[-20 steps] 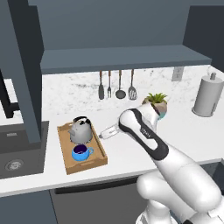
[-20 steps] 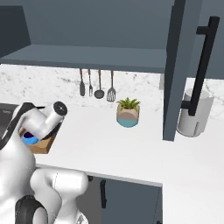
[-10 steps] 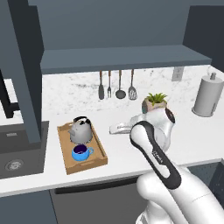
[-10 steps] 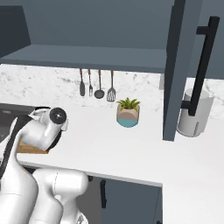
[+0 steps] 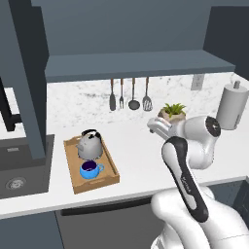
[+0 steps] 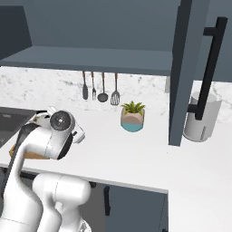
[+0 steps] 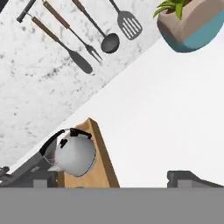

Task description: Pick the kettle from the counter and place it on the tray. Then pick the mug from the cabinet and place it on the tray. Then close the cabinet doors.

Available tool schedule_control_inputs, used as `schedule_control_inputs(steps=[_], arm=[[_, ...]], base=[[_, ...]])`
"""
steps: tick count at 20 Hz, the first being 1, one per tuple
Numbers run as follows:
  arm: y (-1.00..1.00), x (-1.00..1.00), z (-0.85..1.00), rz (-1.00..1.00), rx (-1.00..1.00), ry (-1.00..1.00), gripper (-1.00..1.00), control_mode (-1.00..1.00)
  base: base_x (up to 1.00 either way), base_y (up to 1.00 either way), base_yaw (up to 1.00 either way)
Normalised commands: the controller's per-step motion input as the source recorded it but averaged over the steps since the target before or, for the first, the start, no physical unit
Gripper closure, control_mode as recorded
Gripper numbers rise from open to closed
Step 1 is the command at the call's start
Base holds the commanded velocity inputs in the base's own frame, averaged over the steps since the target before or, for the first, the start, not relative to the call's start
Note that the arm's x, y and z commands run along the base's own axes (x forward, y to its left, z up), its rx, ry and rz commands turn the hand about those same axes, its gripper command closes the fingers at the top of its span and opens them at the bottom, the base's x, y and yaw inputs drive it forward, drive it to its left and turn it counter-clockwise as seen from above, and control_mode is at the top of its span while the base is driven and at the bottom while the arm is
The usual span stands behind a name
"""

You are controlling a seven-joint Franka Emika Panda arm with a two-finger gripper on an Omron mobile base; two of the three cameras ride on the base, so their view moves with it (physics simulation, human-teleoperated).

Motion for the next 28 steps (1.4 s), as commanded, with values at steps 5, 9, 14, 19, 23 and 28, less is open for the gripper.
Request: schedule_control_inputs(steps=[5, 9, 14, 19, 23, 28], arm=[[-0.99, 0.0, 0.02, -0.1, 0.06, 0.0, -1.0, -1.0], [-0.68, 0.12, -0.05, -0.03, 0.06, 0.0, 1.0, -1.0], [-0.42, 0.1, 0.0, -0.04, 0.12, 0.0, 1.0, -1.0], [-0.65, 0.0, 0.0, 0.0, 0.41, -0.02, 1.0, -1.0], [-0.87, 0.0, 0.02, 0.02, 0.61, -0.18, 1.0, -1.0], [-0.82, 0.0, 0.07, 0.03, 0.51, -0.27, 1.0, -1.0]], base=[[0.0, 0.0, 0.0], [0.0, 0.0, 0.0], [0.0, 0.0, 0.0], [0.0, 0.0, 0.0], [0.0, 0.0, 0.0], [0.0, 0.0, 0.0]])
